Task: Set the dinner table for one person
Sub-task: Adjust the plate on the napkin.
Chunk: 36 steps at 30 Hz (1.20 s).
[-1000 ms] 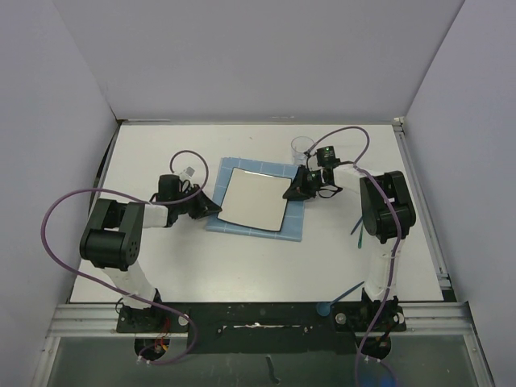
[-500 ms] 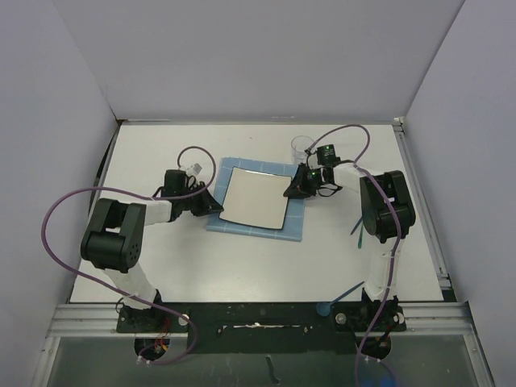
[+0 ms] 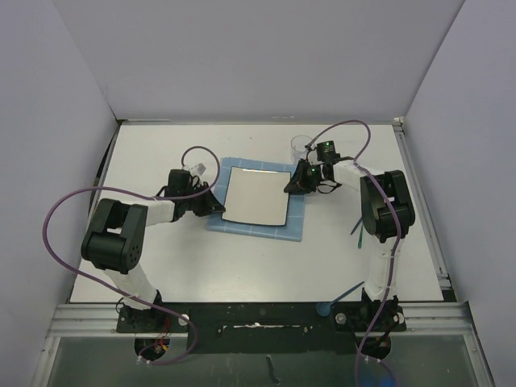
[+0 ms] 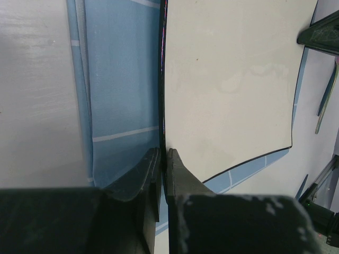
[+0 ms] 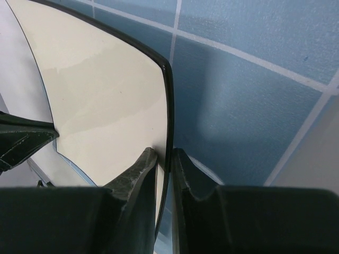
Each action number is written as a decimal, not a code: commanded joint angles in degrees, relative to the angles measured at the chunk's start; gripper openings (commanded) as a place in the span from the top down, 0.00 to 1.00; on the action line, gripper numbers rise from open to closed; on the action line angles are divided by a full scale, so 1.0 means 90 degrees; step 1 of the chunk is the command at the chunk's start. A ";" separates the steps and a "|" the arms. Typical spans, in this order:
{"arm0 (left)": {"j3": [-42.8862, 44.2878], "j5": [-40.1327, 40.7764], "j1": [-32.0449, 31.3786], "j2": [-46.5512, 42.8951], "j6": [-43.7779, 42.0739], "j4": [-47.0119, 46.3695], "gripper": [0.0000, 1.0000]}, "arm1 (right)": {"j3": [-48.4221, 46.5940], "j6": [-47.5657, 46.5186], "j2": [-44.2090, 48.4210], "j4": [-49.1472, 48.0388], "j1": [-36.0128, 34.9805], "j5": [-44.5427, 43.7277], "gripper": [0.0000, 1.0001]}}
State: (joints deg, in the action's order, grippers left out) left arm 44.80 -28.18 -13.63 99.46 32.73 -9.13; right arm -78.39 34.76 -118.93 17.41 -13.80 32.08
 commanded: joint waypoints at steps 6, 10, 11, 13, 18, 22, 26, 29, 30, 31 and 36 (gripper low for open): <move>0.0418 -0.0423 -0.0344 -0.0093 -0.0038 -0.0364 1.00 | -0.0119 -0.0076 0.0064 -0.0181 -0.0202 0.0226 1.00; 0.0467 -0.0413 -0.0347 -0.0041 0.0000 -0.0379 1.00 | 0.0029 -0.0110 0.0118 -0.0195 -0.0175 0.0217 1.00; 0.0472 -0.0400 -0.0342 -0.0036 0.0005 -0.0375 1.00 | 0.0063 -0.0121 0.0128 -0.0195 -0.0177 0.0213 1.00; 0.0498 -0.0377 -0.0350 -0.0027 0.0010 -0.0366 1.00 | 0.0151 -0.0122 0.0153 -0.0219 -0.0157 0.0171 1.00; 0.0610 -0.0355 -0.0343 -0.0021 -0.0016 -0.0276 1.00 | 0.0284 -0.0114 0.0110 -0.0287 -0.0120 0.0193 1.00; 0.0696 -0.0365 -0.0373 0.0001 -0.0051 -0.0205 1.00 | 0.0285 -0.0086 0.0073 -0.0337 -0.0071 0.0229 1.00; 0.0776 -0.0316 -0.0390 0.0025 -0.0082 -0.0150 1.00 | 0.0237 -0.0081 0.0070 -0.0324 -0.0036 0.0252 1.00; 0.0850 -0.0335 -0.0417 0.0066 -0.0082 -0.0137 1.00 | 0.0188 -0.0093 0.0062 -0.0321 -0.0015 0.0269 1.00; 0.0873 -0.0330 -0.0430 0.0076 -0.0089 -0.0119 1.00 | 0.0174 -0.0088 0.0053 -0.0320 -0.0002 0.0281 1.00; 0.0893 -0.0319 -0.0443 0.0079 -0.0092 -0.0105 1.00 | 0.0159 -0.0088 0.0044 -0.0310 0.0003 0.0283 1.00; 0.0944 -0.0306 -0.0478 0.0110 -0.0102 -0.0078 1.00 | 0.0141 -0.0083 0.0031 -0.0307 0.0027 0.0303 1.00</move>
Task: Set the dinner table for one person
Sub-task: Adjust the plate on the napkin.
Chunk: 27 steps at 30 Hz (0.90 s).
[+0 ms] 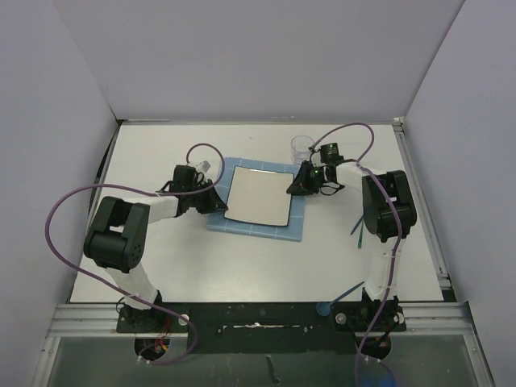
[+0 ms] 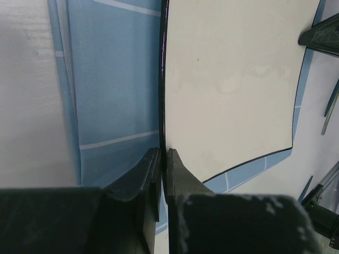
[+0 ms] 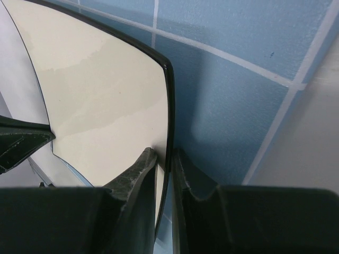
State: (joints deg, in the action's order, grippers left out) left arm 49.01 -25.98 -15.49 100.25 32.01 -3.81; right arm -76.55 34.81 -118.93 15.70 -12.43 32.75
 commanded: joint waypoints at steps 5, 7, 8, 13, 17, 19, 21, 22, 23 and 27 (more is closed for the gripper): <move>0.0372 -0.0531 -0.0268 0.0036 0.0015 -0.0720 1.00 | 0.0016 -0.0088 0.0031 -0.0133 -0.0123 0.0228 1.00; 0.0323 -0.0522 -0.0271 0.0017 0.0027 -0.0731 1.00 | 0.0044 -0.0088 0.0018 -0.0142 -0.0124 0.0238 1.00; 0.0304 -0.0522 -0.0268 0.0007 0.0021 -0.0736 1.00 | 0.0040 -0.0088 0.0008 -0.0136 -0.0119 0.0245 1.00; 0.0268 -0.0520 -0.0236 -0.0016 0.0027 -0.0723 1.00 | 0.0044 -0.0083 -0.0055 -0.0158 -0.0124 0.0316 1.00; 0.0269 -0.0547 -0.0220 0.0009 0.0014 -0.0725 1.00 | 0.0033 -0.0129 -0.0037 -0.0100 -0.0124 0.0315 0.99; 0.0284 -0.0594 -0.0211 0.0025 0.0018 -0.0711 1.00 | 0.0010 -0.0169 -0.0017 -0.0058 -0.0132 0.0316 0.88; 0.0316 -0.0595 -0.0211 0.0040 0.0006 -0.0667 1.00 | 0.0003 -0.0190 0.0002 -0.0054 -0.0121 0.0321 0.82; 0.0317 -0.0571 -0.0204 0.0038 0.0005 -0.0635 1.00 | 0.0000 -0.0195 0.0020 -0.0044 -0.0128 0.0315 0.81; 0.0311 -0.0521 -0.0208 0.0022 0.0001 -0.0619 0.99 | 0.0005 -0.0196 0.0029 -0.0046 -0.0124 0.0307 0.81; 0.0272 -0.0116 -0.0207 -0.0175 -0.0051 -0.0437 0.88 | -0.0018 -0.0274 0.0105 0.0072 -0.0123 0.0229 0.80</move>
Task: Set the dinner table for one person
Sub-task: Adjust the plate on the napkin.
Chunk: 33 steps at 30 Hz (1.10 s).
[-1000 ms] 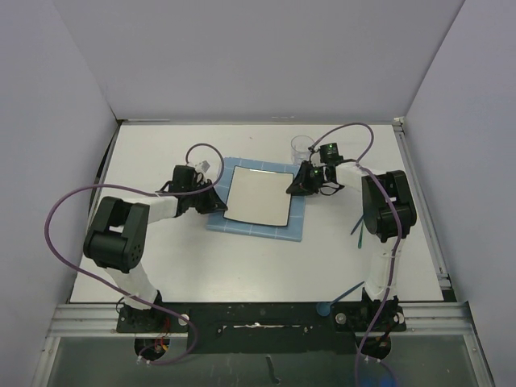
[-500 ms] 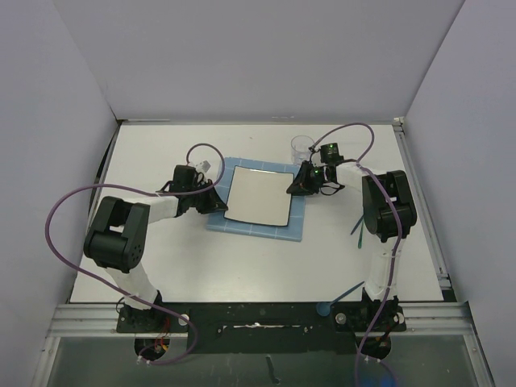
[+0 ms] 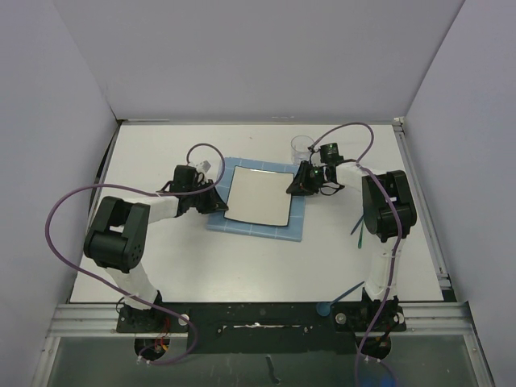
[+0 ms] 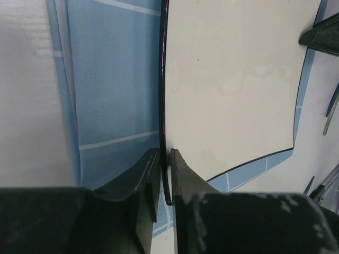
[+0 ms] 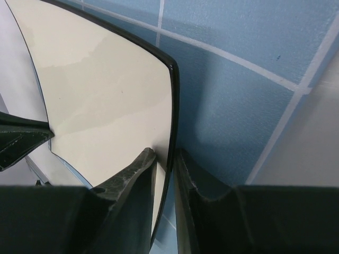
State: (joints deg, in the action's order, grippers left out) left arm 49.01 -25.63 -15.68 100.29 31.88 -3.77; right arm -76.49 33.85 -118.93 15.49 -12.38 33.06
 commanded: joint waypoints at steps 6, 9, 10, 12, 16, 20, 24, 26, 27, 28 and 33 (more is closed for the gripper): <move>0.0316 0.0283 -0.0172 -0.0419 -0.0226 -0.0128 0.56 | -0.0037 -0.0255 0.0243 0.0249 -0.0121 0.0088 0.76; 0.0320 0.0394 -0.0156 -0.0519 -0.0253 -0.0059 0.39 | 0.0002 -0.0245 0.0298 0.0248 -0.0109 0.0096 0.76; 0.0309 0.0431 -0.0157 -0.0545 -0.0260 -0.0041 0.38 | 0.0016 -0.0252 0.0311 0.0253 -0.0114 0.0096 0.76; 0.0271 0.0484 -0.0148 -0.0616 -0.0261 -0.0050 0.37 | 0.0038 -0.0263 0.0356 0.0270 -0.0101 0.0087 0.76; 0.0170 0.0559 -0.0111 -0.0774 -0.0222 -0.0069 0.37 | 0.0083 -0.0338 0.0477 0.0366 -0.0055 0.0016 0.75; 0.0083 0.0652 -0.0076 -0.1067 -0.0262 -0.0022 0.37 | -0.0066 -0.0652 0.0677 0.0850 0.0040 -0.0263 0.73; 0.0054 0.0758 -0.0065 -0.1399 -0.0355 0.0145 0.37 | -0.0224 -0.0903 0.1001 0.1295 0.0232 -0.0427 0.73; 0.0017 0.0782 -0.0049 -0.1559 -0.0379 0.0214 0.37 | -0.0269 -0.0995 0.1170 0.1466 0.0319 -0.0568 0.72; -0.0004 0.0786 -0.0040 -0.1643 -0.0378 0.0235 0.37 | -0.0284 -0.1035 0.1248 0.1543 0.0350 -0.0619 0.72; -0.0040 0.0794 -0.0021 -0.1721 -0.0387 0.0258 0.37 | -0.0290 -0.1063 0.1325 0.1595 0.0393 -0.0655 0.72; -0.0230 0.0847 0.0016 -0.2201 -0.0414 0.0392 0.37 | -0.0721 -0.1362 0.1603 0.2213 0.0370 -0.1380 0.70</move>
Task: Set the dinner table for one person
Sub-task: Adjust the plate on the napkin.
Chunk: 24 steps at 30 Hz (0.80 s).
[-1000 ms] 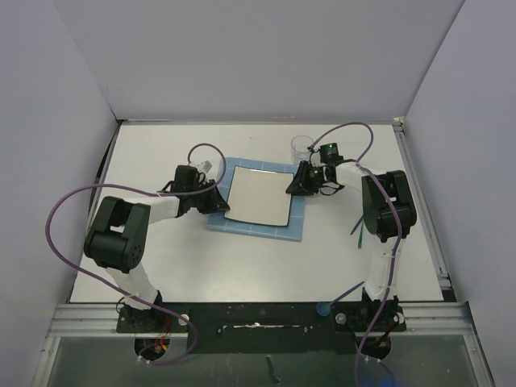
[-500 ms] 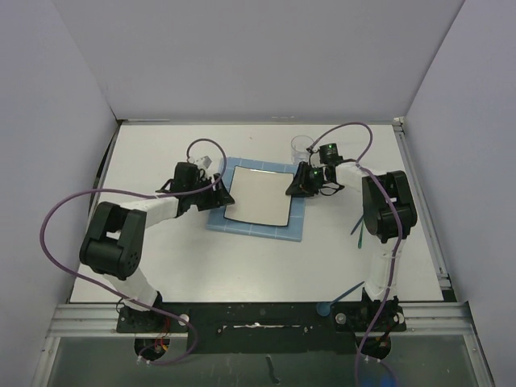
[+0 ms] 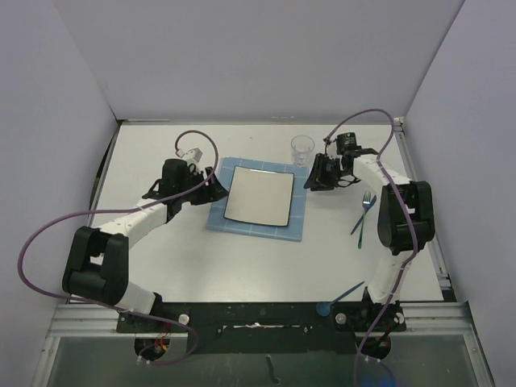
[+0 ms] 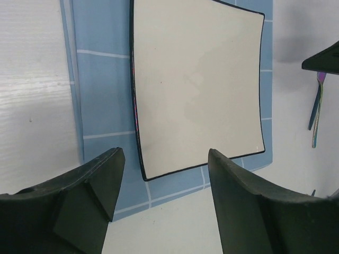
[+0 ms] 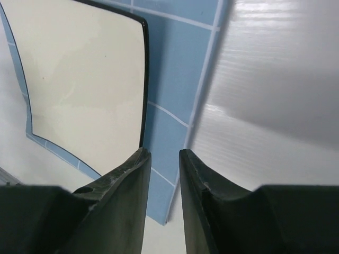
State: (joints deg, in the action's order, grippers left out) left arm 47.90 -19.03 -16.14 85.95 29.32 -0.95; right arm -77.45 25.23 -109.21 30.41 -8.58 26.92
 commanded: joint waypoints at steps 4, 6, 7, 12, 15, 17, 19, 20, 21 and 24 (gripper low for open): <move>-0.0173 0.0218 0.0075 -0.0941 -0.0180 0.0353 0.37 | -0.2291 -0.0879 0.0094 0.1951 -0.0176 -0.1941 0.68; -0.0199 0.0245 0.0080 -0.1082 -0.0192 0.0430 0.37 | -0.3318 -0.1087 -0.0360 0.2583 -0.0196 -0.2399 0.67; -0.0204 0.0253 0.0083 -0.1147 -0.0202 0.0468 0.37 | -0.3793 -0.1163 -0.0601 0.2849 -0.0202 -0.2559 0.67; -0.0126 0.0311 0.0121 -0.1355 -0.0259 0.0671 0.37 | -0.6021 -0.1270 -0.1835 0.3705 -0.0233 -0.2860 0.67; -0.0081 0.0288 0.0142 -0.1454 -0.0269 0.0756 0.38 | -0.6444 -0.1280 -0.2278 0.3716 -0.0233 -0.2792 0.67; -0.0030 0.0285 0.0153 -0.1509 -0.0295 0.0830 0.38 | -0.6322 -0.1264 -0.2421 0.3596 -0.0231 -0.2792 0.67; 0.0022 0.0297 0.0158 -0.1532 -0.0339 0.0900 0.38 | -0.6093 -0.1235 -0.2459 0.3408 -0.0224 -0.2687 0.67; 0.0053 0.0299 0.0162 -0.1540 -0.0360 0.0934 0.38 | -0.5944 -0.1217 -0.2450 0.3303 -0.0230 -0.2660 0.67; 0.0087 0.0303 0.0167 -0.1531 -0.0382 0.0956 0.38 | -0.5811 -0.1203 -0.2424 0.3179 -0.0230 -0.2619 0.67; 0.0177 0.0302 0.0199 -0.1483 -0.0416 0.0983 0.38 | -0.5626 -0.1154 -0.2453 0.2970 -0.0231 -0.2496 0.67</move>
State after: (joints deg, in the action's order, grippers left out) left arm 45.89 -16.67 -15.03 74.59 27.18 8.01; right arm -128.51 14.96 -132.99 59.70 -10.59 3.38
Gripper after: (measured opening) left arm 0.622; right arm 0.335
